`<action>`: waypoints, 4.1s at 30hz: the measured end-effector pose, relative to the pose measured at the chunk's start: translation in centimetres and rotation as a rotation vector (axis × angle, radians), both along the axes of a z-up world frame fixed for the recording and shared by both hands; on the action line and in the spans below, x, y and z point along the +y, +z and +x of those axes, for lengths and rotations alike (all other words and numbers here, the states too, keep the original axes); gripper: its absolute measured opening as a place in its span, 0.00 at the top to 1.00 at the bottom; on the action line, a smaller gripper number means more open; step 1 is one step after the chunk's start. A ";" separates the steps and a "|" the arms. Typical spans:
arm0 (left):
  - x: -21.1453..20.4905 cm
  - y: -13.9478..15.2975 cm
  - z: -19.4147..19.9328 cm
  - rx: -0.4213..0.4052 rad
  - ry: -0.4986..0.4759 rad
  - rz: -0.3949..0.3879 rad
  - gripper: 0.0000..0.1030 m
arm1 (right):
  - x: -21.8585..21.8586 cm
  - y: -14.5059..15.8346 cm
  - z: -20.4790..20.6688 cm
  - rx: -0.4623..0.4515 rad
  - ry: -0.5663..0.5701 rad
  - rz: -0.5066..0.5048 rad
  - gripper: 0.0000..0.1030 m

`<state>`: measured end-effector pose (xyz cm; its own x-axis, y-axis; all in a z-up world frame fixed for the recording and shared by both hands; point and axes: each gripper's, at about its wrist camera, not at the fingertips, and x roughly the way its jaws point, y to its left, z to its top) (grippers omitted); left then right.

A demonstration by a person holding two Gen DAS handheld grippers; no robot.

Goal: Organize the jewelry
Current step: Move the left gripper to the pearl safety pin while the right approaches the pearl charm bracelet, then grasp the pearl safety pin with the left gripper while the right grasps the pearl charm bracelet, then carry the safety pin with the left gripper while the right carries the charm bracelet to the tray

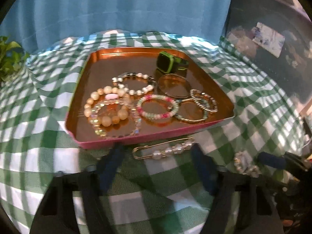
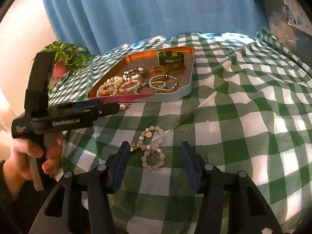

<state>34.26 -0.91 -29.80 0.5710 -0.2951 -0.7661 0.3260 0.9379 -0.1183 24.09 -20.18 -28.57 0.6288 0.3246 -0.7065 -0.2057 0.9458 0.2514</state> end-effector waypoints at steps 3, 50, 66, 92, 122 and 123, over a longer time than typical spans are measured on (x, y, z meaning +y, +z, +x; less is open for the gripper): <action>0.3 0.1 -0.3 0.009 -0.010 -0.007 0.64 | 0.2 0.0 0.0 -0.001 0.002 -0.004 0.52; -0.9 0.4 -6.4 0.037 -0.064 0.051 0.46 | 1.4 -0.1 -0.4 0.005 0.021 -0.088 0.85; -0.3 0.5 -5.6 0.067 -0.042 -0.017 0.89 | 3.2 -0.1 0.2 -0.022 0.051 -0.117 0.87; 0.6 2.3 -7.9 0.063 0.039 -0.089 0.89 | 2.7 3.1 -2.2 -0.084 -0.018 -0.089 0.95; 0.3 19.0 -20.6 -0.279 0.089 0.010 0.89 | 5.4 15.7 -11.5 -0.264 -0.007 -0.113 0.95; 0.1 19.4 -20.9 -0.290 0.088 0.019 0.89 | 5.5 16.0 -11.8 -0.270 -0.003 -0.107 0.95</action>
<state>13.33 -0.78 -10.39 0.7894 -0.2219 -0.5723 0.2607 0.9653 -0.0146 12.29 -14.69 -12.61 0.8000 0.2548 -0.5433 -0.2488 0.9647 0.0862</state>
